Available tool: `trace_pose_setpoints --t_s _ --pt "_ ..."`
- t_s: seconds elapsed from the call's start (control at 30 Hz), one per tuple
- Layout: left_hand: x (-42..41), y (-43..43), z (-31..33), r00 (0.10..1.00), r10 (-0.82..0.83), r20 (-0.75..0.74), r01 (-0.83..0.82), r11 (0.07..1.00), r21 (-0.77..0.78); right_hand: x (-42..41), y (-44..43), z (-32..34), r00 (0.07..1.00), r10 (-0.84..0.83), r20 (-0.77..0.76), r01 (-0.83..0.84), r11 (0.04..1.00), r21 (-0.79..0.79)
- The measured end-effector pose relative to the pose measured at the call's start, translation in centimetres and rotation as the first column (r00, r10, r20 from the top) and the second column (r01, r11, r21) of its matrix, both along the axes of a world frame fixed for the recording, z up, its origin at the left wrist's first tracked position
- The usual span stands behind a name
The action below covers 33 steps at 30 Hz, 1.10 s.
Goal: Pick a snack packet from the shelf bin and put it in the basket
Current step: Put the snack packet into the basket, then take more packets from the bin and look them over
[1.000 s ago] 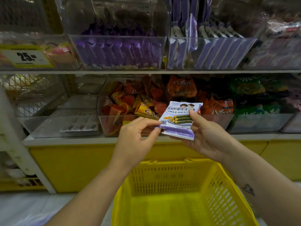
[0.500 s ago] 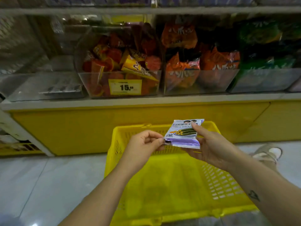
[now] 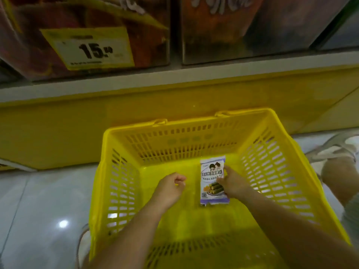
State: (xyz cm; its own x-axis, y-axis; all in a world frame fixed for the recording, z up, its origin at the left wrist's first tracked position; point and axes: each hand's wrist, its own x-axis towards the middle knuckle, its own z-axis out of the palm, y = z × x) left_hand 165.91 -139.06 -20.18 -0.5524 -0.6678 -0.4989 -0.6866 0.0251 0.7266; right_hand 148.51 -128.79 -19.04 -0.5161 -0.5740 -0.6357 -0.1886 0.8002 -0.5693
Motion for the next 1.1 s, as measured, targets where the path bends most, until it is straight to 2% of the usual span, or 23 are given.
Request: trace_pose_setpoints --t_s 0.07,0.2,0.33,0.43,0.53,0.63,0.77,0.97,1.1 --pt "0.6 0.0 -2.2 0.994 -0.05 0.099 0.05 0.999 0.001 -0.1 0.0 -2.2 0.996 0.085 -0.038 -0.083 0.995 0.053" --pt "1.7 0.2 -4.9 0.955 -0.165 0.246 0.16 0.986 0.04 -0.4 0.0 -4.4 0.99 0.14 -0.028 -0.135 0.984 0.119" --pt "1.1 0.7 -4.3 0.97 -0.137 0.203 0.147 0.988 -0.036 -1.6 0.2 -3.5 0.976 0.217 -0.025 -0.21 0.964 0.163" --pt "-0.4 0.7 -1.4 0.991 -0.082 0.107 0.098 0.984 -0.148 -2.3 -0.2 -0.2 0.974 0.221 -0.045 -0.216 0.971 0.098" --pt "-1.9 0.8 3.3 0.995 -0.095 -0.01 0.09 0.962 -0.258 -2.6 -0.6 5.5 0.964 0.238 -0.121 -0.24 0.971 -0.002" --pt "-2.9 1.0 9.3 0.98 -0.15 -0.134 0.088 0.919 -0.385 -2.6 -0.6 13.1 0.909 0.305 -0.283 -0.339 0.938 -0.079" --pt "-3.7 1.3 19.2 0.936 -0.228 -0.267 0.043 0.83 -0.556 -2.1 -0.4 24.4 0.828 0.288 -0.482 -0.421 0.886 -0.194" --pt "-3.1 -0.1 34.2 0.854 -0.332 -0.401 -0.108 0.64 -0.76 -0.7 -1.0 40.0 0.68 0.136 -0.721 -0.538 0.76 -0.364" --pt "-2.7 -1.9 42.4 0.817 -0.359 -0.451 -0.219 0.53 -0.819 -0.6 -1.9 47.7 0.56 0.026 -0.828 -0.606 0.694 -0.389"
